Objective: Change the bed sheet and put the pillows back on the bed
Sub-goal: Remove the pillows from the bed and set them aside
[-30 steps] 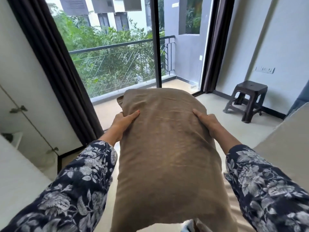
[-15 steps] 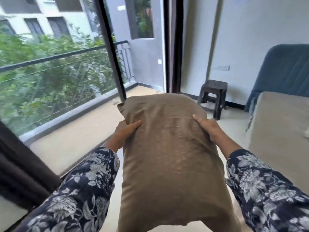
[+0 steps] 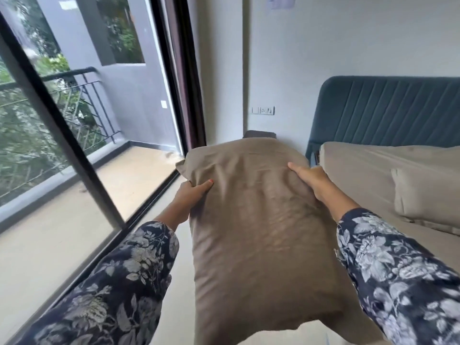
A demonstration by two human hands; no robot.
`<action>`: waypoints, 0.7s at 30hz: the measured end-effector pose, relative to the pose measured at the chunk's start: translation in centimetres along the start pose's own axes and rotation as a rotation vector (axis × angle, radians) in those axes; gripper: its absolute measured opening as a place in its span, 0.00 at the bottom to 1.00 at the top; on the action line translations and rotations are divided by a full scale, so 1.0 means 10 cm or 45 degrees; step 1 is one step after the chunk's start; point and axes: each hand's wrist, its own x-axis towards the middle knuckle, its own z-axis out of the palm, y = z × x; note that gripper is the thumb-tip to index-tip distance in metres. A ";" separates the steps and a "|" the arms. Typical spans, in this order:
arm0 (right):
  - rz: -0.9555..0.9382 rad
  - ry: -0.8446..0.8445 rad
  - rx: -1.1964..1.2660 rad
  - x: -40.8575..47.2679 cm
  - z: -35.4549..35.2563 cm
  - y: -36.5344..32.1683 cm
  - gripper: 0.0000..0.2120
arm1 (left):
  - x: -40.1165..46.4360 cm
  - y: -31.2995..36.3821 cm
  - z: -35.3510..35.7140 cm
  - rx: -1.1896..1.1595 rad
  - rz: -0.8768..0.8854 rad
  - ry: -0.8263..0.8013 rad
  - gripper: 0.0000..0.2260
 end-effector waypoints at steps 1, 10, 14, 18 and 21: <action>-0.021 0.019 -0.016 0.23 0.00 -0.13 0.34 | 0.24 0.09 0.09 -0.024 -0.008 -0.015 0.28; -0.098 0.102 -0.177 2.14 0.16 -0.62 0.40 | 2.20 0.44 0.87 -0.140 -0.076 -0.011 0.27; -0.063 0.133 -0.207 3.09 0.34 -0.66 0.40 | 3.18 0.55 1.25 -0.148 -0.115 -0.036 0.27; 0.041 0.142 -0.223 4.06 0.49 -0.77 0.40 | 4.09 0.69 1.63 -0.166 -0.242 -0.078 0.28; 0.094 0.133 -0.233 4.75 0.52 -0.91 0.39 | 4.73 0.84 1.95 -0.194 -0.319 -0.067 0.35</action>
